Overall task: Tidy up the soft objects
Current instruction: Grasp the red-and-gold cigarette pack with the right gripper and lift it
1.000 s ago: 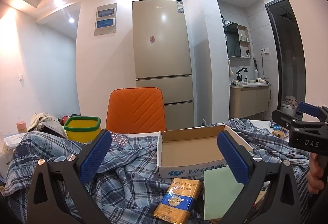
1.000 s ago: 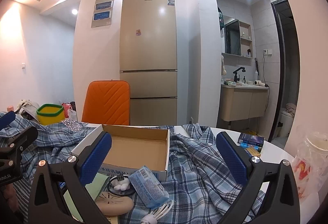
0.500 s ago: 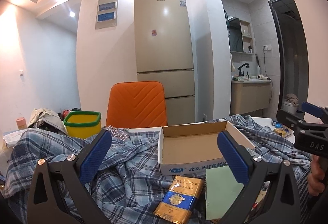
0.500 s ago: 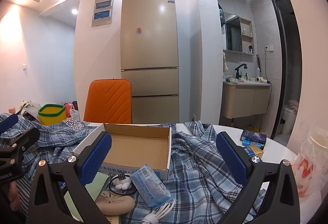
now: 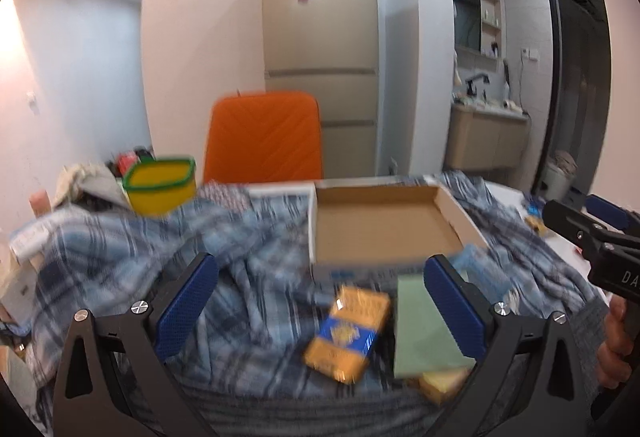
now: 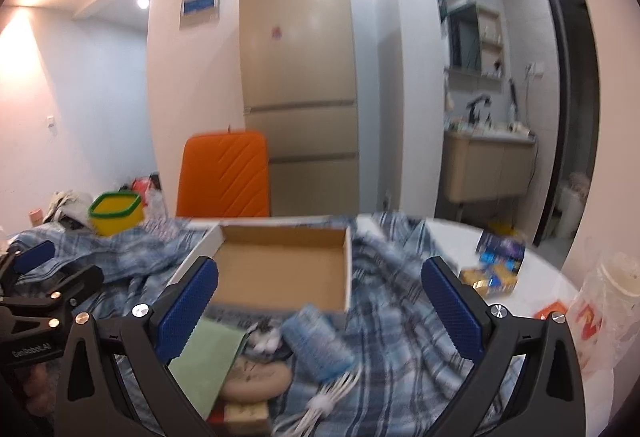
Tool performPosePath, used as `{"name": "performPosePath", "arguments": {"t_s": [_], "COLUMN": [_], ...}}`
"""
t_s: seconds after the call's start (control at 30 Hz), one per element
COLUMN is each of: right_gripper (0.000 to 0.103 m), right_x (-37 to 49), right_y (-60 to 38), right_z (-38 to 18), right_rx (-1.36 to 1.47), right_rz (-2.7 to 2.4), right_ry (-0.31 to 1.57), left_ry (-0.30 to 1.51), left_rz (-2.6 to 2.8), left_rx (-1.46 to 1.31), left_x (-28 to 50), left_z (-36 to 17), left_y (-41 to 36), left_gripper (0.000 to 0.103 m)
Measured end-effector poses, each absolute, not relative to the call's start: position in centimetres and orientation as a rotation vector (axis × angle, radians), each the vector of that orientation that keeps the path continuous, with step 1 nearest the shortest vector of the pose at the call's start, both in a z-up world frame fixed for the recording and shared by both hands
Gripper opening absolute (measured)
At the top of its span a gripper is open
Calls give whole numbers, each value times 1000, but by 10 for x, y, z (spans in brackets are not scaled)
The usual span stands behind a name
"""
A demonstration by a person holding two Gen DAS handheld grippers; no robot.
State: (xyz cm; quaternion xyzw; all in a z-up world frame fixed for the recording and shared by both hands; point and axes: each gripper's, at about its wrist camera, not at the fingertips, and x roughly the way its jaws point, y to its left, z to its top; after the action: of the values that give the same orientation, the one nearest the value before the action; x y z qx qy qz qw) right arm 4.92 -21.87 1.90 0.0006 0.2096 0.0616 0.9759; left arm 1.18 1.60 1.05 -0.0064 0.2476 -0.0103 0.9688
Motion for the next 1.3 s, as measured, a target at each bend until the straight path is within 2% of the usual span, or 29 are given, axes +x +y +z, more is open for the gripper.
{"name": "performPosePath", "arguments": {"t_s": [0.17,0.47,1.1,1.2,1.3], "right_gripper": [103,101,100,90,90], "right_x": [36,33,72,72,66], "right_y": [-217,-187,-152,-152,-155], "right_z": [1,-40,-90,-90,-87], "right_rx": [-4,-95,-157,-156,-144], "right_rz": [213,344,443,431,426], "right_ry": [515,697,1016,1012,992], "left_ry": [657,767,776,770,767], "left_rz": [-73,-75,-71,-75,-84], "left_rx": [-56,-62,-121,-112,-97], "left_x": [2,-17,-18,-19,-19], "left_z": [-8,-36,-42,-39,-36], "left_y": [22,22,39,38,35], "left_gripper": [94,91,91,91,91]}}
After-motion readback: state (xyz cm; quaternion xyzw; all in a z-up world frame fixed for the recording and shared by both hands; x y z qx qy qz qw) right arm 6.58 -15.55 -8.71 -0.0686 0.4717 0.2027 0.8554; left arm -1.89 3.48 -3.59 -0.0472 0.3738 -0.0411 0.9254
